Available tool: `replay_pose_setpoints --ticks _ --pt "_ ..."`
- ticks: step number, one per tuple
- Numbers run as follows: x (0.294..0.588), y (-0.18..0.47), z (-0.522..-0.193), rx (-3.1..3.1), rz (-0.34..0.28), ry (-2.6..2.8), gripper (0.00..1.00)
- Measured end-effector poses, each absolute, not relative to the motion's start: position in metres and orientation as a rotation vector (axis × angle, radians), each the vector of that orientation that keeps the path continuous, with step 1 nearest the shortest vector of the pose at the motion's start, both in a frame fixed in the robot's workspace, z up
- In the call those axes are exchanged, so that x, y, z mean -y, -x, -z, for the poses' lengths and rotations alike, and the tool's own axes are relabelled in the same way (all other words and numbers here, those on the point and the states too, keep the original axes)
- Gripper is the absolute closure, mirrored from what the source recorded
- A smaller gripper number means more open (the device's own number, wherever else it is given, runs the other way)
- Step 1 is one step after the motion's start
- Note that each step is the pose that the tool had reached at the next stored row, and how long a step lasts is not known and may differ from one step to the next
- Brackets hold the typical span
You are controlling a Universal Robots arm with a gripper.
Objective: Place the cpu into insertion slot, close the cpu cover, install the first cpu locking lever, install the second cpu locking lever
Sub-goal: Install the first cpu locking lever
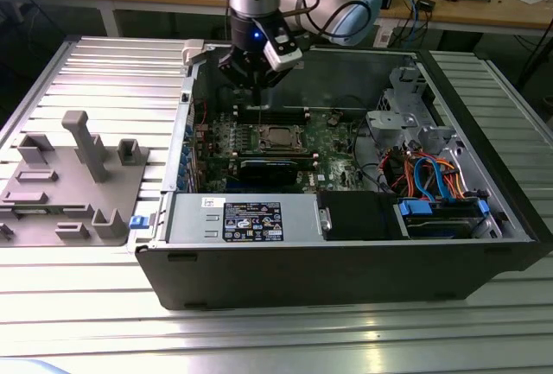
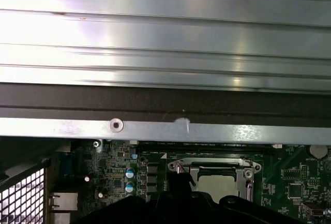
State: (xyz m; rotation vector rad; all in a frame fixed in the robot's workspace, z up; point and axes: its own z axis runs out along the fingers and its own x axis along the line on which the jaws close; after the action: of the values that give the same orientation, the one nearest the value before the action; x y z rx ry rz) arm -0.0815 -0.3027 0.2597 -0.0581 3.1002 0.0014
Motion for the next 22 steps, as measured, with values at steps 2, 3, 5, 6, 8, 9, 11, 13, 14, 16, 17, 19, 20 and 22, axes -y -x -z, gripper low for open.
replay_pose_setpoints --ticks 2,3,5,6,8,9,11,13,14,16,17,19,20,22 --pt "0.3027 0.0795 -0.2597 -3.100 -0.001 0.058 0.89" --pt "0.3027 0.0786 -0.2597 -3.100 -0.001 0.058 0.89" --pt "0.3027 0.0767 -0.2597 -3.100 -0.001 0.058 0.89" --pt "0.3027 0.0759 -0.2596 -3.100 -0.001 0.058 0.89" --pt "0.3027 0.0749 -0.2596 -3.100 -0.001 0.058 0.89" --pt "0.3027 0.0749 -0.2596 -3.100 -0.001 0.058 0.89" --pt "0.3027 0.0749 -0.2596 -3.100 -0.001 0.058 0.89" --pt "0.3027 0.0746 -0.2595 -3.100 -0.001 0.057 0.89" --pt "0.3027 0.0744 -0.2594 -3.100 -0.003 0.040 0.89" --pt "0.3027 0.0739 -0.2591 -3.101 -0.003 0.018 0.89" --pt "0.3027 0.0737 -0.2590 -3.101 -0.003 0.011 0.89" --pt "0.3028 0.0737 -0.2588 -3.101 -0.003 0.007 0.89" --pt "0.3028 0.0736 -0.2583 -3.101 -0.006 0.007 0.89" --pt "0.3035 0.0735 -0.2567 -3.100 -0.029 0.007 0.89"
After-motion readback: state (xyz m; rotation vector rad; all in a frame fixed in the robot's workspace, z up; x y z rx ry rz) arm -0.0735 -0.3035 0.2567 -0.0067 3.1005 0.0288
